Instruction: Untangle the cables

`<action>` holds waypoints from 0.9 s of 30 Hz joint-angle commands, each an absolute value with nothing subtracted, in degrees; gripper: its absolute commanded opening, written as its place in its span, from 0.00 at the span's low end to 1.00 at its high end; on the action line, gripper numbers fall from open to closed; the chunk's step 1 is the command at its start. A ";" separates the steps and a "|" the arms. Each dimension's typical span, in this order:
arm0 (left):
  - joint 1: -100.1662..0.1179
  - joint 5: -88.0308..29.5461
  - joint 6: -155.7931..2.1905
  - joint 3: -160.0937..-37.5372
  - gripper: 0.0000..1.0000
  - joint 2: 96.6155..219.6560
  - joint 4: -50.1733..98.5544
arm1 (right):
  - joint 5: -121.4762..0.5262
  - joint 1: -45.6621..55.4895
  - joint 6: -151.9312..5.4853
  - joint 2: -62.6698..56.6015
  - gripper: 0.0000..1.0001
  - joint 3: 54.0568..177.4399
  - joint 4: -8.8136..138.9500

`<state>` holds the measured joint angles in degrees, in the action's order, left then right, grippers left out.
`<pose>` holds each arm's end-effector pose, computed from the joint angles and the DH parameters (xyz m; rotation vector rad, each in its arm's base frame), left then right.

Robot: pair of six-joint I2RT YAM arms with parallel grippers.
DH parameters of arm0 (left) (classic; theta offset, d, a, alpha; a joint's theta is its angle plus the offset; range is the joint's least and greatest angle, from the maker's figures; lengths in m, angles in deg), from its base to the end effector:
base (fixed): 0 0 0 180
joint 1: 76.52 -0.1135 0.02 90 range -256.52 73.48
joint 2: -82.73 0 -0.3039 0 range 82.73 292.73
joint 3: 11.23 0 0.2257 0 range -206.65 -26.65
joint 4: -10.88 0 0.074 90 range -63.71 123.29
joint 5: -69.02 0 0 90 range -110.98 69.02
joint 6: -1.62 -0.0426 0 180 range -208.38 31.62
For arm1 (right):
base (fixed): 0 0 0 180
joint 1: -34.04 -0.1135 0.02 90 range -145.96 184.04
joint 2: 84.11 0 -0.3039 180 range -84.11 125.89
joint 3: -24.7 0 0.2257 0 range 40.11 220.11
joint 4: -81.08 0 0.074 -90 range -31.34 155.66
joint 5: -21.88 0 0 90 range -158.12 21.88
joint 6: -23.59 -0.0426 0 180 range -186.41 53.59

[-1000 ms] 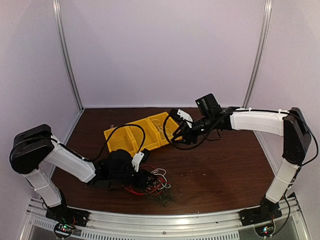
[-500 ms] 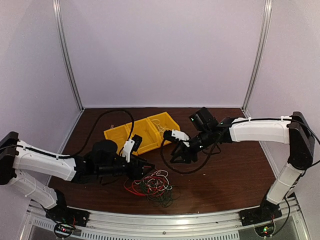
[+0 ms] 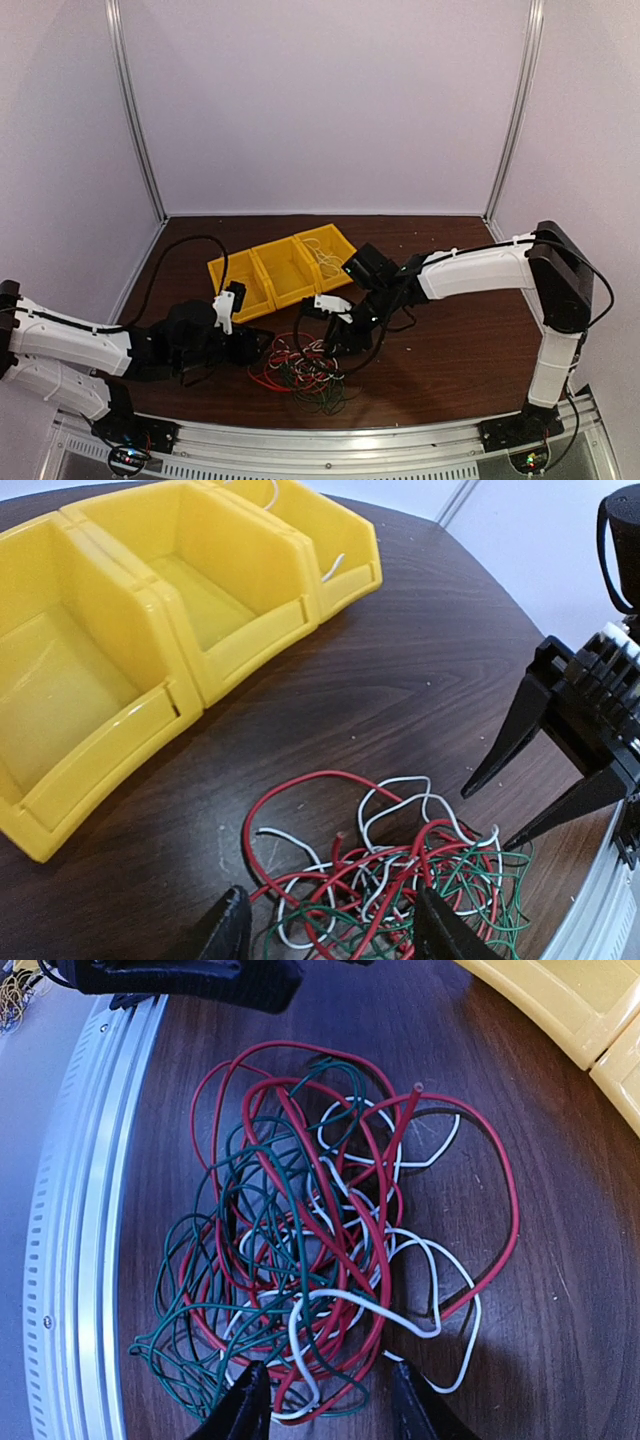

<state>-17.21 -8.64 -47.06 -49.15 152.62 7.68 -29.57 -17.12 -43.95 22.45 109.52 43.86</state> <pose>0.1142 -0.1745 0.2237 0.2022 2.1651 -0.8384 0.2124 0.3061 0.2292 -1.7533 1.9230 1.0558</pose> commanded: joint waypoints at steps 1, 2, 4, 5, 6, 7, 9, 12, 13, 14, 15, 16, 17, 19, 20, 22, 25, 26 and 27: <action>-17.15 -2.48 -42.62 -45.98 0.57 146.37 8.82 | -29.13 -17.64 -44.42 25.29 0.41 113.26 42.84; -17.13 -2.04 -42.36 -45.38 0.57 145.28 9.03 | -28.99 -17.64 -44.51 25.84 0.38 113.69 42.82; -17.12 -1.41 -42.87 -44.78 0.57 143.66 9.34 | -28.81 -17.72 -44.89 26.13 0.32 114.23 42.81; -17.11 -1.26 -43.43 -45.02 0.57 143.13 10.17 | -28.76 -17.73 -45.02 26.04 0.31 114.29 42.91; -17.16 -1.00 -43.73 -45.52 0.57 142.89 11.39 | -28.81 -17.73 -45.15 25.87 0.29 114.23 43.16; -17.14 -0.73 -44.04 -46.21 0.57 142.85 12.41 | -29.06 -17.73 -45.22 25.72 0.28 114.21 43.24; -17.13 -0.66 -44.74 -46.46 0.57 143.20 12.25 | -29.26 -17.72 -45.19 25.62 0.23 114.21 42.97; -17.17 -2.48 -46.61 -47.08 0.58 145.09 9.79 | -29.27 -17.72 -45.05 25.28 0.07 113.83 42.64; -17.07 -2.91 -47.00 -47.75 0.58 146.20 9.50 | -29.28 -17.70 -45.06 25.04 0.04 113.71 42.43; -17.16 -3.34 -47.25 -48.45 0.58 147.36 9.35 | -29.23 -17.71 -45.10 24.76 0.04 113.68 42.27; -17.12 -4.36 -47.84 -49.29 0.58 148.85 9.11 | -29.01 -17.66 -45.13 24.37 0.04 113.64 42.14; -17.06 -5.90 -48.77 -50.07 0.57 150.42 8.38 | -28.93 -17.72 -45.09 23.97 0.04 113.60 42.04; -17.04 -7.57 -49.76 -50.79 0.57 151.99 7.51 | -28.90 -17.73 -45.18 23.57 0.04 113.59 42.10; -17.02 -10.39 -51.05 -52.14 0.56 154.92 5.46 | -29.00 -17.73 -45.23 22.66 0.06 114.02 41.77; -17.02 -11.60 -51.45 -52.70 0.56 156.23 4.37 | -29.24 -17.73 -45.21 22.29 0.05 114.34 41.48; -17.02 -13.70 -52.22 -53.43 0.56 158.21 1.26 | -29.60 -17.70 -45.16 21.27 0.02 114.94 40.81; -17.00 -18.21 -54.26 -54.68 0.56 160.98 -2.43 | -30.36 -17.70 -44.98 19.42 0.02 114.81 40.57; -17.05 -19.55 -54.99 -55.47 0.56 162.42 -3.29 | -30.83 -17.72 -45.04 19.03 0.04 114.60 40.73; -17.03 -20.73 -55.43 -56.05 0.56 163.50 -4.23 | -31.27 -17.73 -45.02 18.79 0.05 114.49 40.78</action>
